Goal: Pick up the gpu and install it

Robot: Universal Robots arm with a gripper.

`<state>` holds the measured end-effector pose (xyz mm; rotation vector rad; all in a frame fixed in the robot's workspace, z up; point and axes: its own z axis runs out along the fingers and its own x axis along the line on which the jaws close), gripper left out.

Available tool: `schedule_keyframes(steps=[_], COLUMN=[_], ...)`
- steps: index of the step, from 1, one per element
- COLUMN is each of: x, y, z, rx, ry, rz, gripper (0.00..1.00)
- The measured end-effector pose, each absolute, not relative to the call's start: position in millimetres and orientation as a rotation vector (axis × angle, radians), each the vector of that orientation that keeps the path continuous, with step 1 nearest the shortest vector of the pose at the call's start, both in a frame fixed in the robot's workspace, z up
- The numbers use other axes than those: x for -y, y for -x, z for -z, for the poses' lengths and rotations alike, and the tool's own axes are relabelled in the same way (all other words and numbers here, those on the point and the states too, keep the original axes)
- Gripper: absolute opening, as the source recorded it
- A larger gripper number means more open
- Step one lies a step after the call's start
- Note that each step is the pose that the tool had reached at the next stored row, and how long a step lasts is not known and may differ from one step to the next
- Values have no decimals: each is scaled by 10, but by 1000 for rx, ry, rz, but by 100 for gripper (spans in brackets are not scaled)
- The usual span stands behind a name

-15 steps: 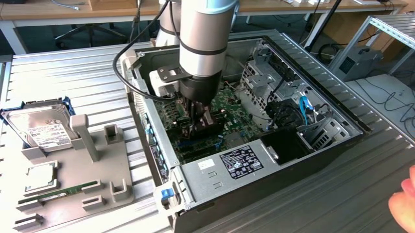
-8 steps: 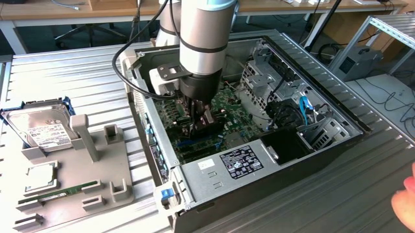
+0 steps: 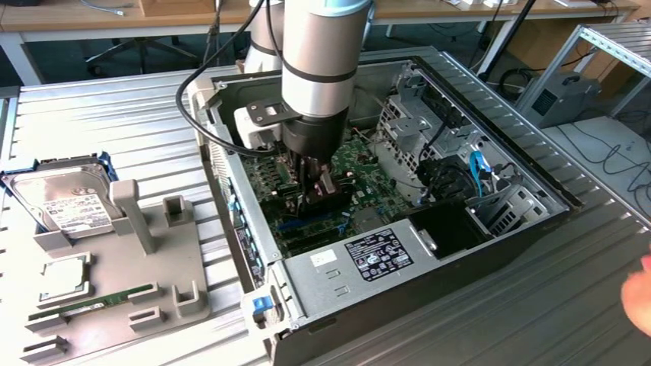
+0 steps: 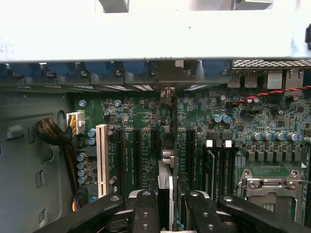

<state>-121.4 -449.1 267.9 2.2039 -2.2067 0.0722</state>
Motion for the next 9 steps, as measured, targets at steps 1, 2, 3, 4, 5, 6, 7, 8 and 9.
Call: schedule_keyframes(steps=[1, 2, 3, 4, 5, 6, 7, 8, 9], x=[4489, 4489, 4487, 4484, 4479, 4477, 4471, 4467, 4465], y=[1214, 1214, 1214, 1213, 1214, 1214, 1214, 1213, 1213], z=[-2678, -2677, -2675, -2671, -2669, -2669, -2668, -2667, -2667], rx=[2207, 2207, 2208, 2209, 2210, 2210, 2211, 2212, 2212], ry=[-2204, -2204, -2205, -2206, -2207, -2207, -2208, -2209, -2209], rz=[-72, -72, -70, -68, -66, -65, -63, -62, -61], gripper=[26, 26, 26, 26, 26, 26, 26, 26, 26])
